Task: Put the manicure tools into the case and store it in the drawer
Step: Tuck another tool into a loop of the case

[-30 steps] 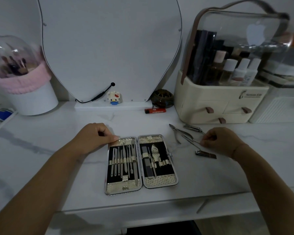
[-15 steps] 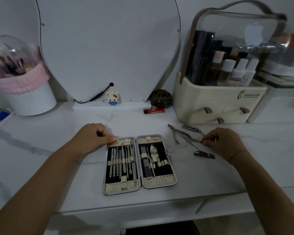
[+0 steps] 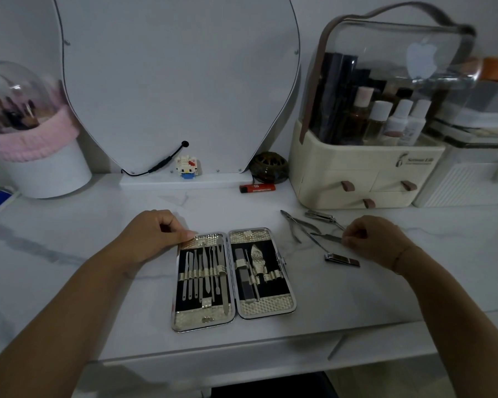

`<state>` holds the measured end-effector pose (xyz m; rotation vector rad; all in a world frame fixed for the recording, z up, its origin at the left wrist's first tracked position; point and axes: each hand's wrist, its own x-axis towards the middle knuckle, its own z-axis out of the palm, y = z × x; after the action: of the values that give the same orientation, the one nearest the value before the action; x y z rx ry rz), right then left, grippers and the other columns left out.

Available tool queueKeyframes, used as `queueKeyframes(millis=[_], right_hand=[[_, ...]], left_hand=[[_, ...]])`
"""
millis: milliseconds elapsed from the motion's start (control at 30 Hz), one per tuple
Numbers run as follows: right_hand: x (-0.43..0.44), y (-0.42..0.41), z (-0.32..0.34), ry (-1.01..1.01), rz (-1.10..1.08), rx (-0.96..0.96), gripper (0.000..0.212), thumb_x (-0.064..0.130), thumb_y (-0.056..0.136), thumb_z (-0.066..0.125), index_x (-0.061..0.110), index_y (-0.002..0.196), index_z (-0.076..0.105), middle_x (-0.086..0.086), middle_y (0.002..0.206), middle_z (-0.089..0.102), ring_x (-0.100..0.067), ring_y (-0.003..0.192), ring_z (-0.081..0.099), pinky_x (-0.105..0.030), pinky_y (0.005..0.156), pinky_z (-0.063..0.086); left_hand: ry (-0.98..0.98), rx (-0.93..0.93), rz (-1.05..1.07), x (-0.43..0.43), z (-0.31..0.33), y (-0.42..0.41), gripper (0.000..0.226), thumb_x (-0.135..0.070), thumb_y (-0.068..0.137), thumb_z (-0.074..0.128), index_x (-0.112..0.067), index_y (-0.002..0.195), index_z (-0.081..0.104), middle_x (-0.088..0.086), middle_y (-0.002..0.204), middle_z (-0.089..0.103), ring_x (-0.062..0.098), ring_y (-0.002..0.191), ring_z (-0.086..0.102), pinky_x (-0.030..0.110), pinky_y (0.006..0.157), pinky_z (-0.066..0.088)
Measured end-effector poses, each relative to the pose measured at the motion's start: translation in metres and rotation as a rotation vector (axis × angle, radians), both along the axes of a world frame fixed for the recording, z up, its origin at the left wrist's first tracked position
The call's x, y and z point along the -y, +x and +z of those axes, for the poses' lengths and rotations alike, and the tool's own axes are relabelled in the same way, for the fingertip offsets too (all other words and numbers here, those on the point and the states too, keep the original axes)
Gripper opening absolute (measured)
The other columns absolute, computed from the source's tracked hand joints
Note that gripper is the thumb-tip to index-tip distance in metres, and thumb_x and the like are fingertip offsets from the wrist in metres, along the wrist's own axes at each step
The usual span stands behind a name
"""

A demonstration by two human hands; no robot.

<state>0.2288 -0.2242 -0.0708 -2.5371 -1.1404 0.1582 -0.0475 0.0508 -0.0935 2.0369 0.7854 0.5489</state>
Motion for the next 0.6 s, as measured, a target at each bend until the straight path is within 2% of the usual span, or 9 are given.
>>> queueKeyframes(millis=[100, 200, 300, 367, 500, 600], right_hand=[[0.0012, 0.0017, -0.0020, 0.043, 0.014, 0.001, 0.021, 0.023, 0.084, 0.060, 0.030, 0.066, 0.052, 0.010, 0.073, 0.056, -0.007, 0.071, 0.050, -0.032, 0.082, 0.044], [-0.0004, 0.0015, 0.0002, 0.091, 0.032, 0.017, 0.018, 0.018, 0.084, 0.061, 0.026, 0.070, 0.054, 0.012, 0.070, 0.053, -0.007, 0.069, 0.050, -0.022, 0.071, 0.038], [-0.0020, -0.0011, 0.0026, 0.141, 0.043, 0.036, 0.012, 0.017, 0.079, 0.067, 0.022, 0.072, 0.059, 0.014, 0.069, 0.054, 0.000, 0.067, 0.049, -0.012, 0.061, 0.033], [-0.0025, -0.0031, 0.0020, 0.160, 0.047, 0.023, 0.012, 0.016, 0.076, 0.071, 0.023, 0.072, 0.061, 0.013, 0.070, 0.056, 0.001, 0.068, 0.051, -0.009, 0.060, 0.032], [-0.0013, -0.0033, -0.0003, 0.214, 0.028, -0.038, 0.019, 0.017, 0.071, 0.075, 0.028, 0.069, 0.060, 0.006, 0.073, 0.062, -0.009, 0.067, 0.056, -0.009, 0.057, 0.036], [-0.0003, -0.0032, 0.0021, 0.268, -0.003, -0.133, 0.011, 0.016, 0.073, 0.074, 0.022, 0.074, 0.065, 0.002, 0.071, 0.064, -0.009, 0.062, 0.057, -0.005, 0.051, 0.043]], left_hand=[[0.002, -0.015, 0.001, -0.0012, -0.0013, -0.0009, 0.023, -0.024, 0.068, 0.082, -0.010, 0.060, 0.066, 0.003, 0.068, 0.064, -0.002, 0.054, 0.051, 0.014, 0.057, 0.041], [-0.007, -0.013, 0.004, -0.0023, -0.0025, -0.0017, 0.024, -0.026, 0.067, 0.082, -0.010, 0.060, 0.067, 0.004, 0.069, 0.064, 0.001, 0.058, 0.053, 0.018, 0.060, 0.042], [-0.016, 0.001, -0.006, -0.0024, -0.0028, -0.0018, 0.025, -0.026, 0.067, 0.082, -0.007, 0.061, 0.067, 0.008, 0.071, 0.065, 0.008, 0.062, 0.054, 0.023, 0.063, 0.042], [-0.023, 0.003, -0.009, -0.0025, -0.0025, -0.0018, 0.024, -0.026, 0.067, 0.082, -0.008, 0.061, 0.067, 0.006, 0.069, 0.065, 0.006, 0.060, 0.054, 0.024, 0.063, 0.042], [-0.022, -0.002, -0.015, -0.0025, -0.0027, -0.0018, 0.024, -0.026, 0.067, 0.082, -0.008, 0.062, 0.067, 0.007, 0.069, 0.066, 0.007, 0.061, 0.055, 0.024, 0.064, 0.043], [-0.024, 0.001, -0.012, -0.0026, -0.0026, -0.0017, 0.024, -0.026, 0.067, 0.082, -0.008, 0.061, 0.067, 0.005, 0.067, 0.065, 0.006, 0.060, 0.054, 0.023, 0.063, 0.041]])
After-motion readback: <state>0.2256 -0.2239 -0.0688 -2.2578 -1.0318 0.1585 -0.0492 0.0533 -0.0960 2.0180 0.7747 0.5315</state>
